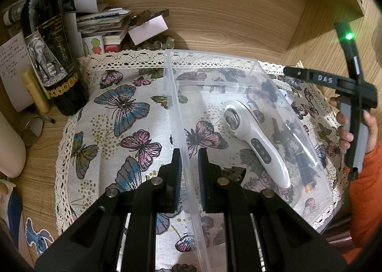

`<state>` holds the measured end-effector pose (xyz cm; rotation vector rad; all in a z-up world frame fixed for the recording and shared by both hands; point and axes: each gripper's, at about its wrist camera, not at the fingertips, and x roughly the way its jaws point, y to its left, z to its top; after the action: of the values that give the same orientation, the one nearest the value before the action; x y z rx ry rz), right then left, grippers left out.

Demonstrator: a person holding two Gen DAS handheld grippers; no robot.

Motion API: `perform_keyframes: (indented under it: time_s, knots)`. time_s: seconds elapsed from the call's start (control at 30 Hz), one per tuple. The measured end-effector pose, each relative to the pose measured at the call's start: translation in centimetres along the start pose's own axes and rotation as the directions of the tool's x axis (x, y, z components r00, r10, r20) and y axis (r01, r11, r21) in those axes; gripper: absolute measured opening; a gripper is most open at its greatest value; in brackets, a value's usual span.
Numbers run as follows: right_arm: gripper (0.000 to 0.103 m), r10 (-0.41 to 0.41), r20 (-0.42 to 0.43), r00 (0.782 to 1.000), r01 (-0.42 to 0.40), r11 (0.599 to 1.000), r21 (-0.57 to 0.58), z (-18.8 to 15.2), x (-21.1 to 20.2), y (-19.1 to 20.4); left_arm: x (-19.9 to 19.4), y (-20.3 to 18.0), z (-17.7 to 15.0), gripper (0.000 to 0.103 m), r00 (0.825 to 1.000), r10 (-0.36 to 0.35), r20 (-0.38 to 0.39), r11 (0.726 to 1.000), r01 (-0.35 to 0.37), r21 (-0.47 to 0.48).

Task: Organize rigid objects
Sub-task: 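Grasp the white plug adapter with the right gripper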

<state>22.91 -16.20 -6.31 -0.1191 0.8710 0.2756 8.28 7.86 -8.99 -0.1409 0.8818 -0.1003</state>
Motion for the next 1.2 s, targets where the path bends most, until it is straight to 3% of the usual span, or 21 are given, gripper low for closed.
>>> perform_keyframes:
  time_s: [0.13, 0.2, 0.4, 0.6, 0.87, 1.2]
  knots:
    - [0.066, -0.004, -0.054, 0.999, 0.005, 1.0, 0.024, -0.7, 1.5, -1.2, 0.0, 0.0, -0.1, 0.012, 1.0, 0.001, 0.0, 1.0, -0.001, 0.001]
    - [0.053, 0.01, -0.09, 0.996, -0.007, 0.999, 0.037, -1.1, 2.2, -1.8, -0.1, 0.0, -0.1, 0.012, 1.0, 0.003, 0.0, 1.0, -0.003, 0.002]
    - [0.027, 0.025, -0.161, 0.987, -0.017, 0.999, 0.046, -1.9, 4.0, -2.6, -0.1, -0.1, -0.1, 0.012, 1.0, 0.006, 0.0, 1.0, -0.006, 0.002]
    - [0.026, 0.027, -0.141, 0.99, -0.022, 0.999, 0.038, -2.2, 3.2, -2.6, -0.1, -0.1, -0.1, 0.012, 1.0, 0.005, -0.001, 1.0, -0.005, 0.003]
    - [0.026, 0.048, -0.024, 0.999, -0.047, 0.999, 0.026, -1.7, -1.7, -2.1, -0.1, -0.2, -0.2, 0.012, 1.0, 0.009, 0.001, 1.0, -0.01, 0.008]
    - [0.026, 0.128, 0.099, 0.987, -0.118, 0.988, -0.095, -0.6, -6.7, 2.5, -0.1, -0.2, -0.1, 0.012, 1.0, 0.011, 0.002, 1.0, -0.011, 0.007]
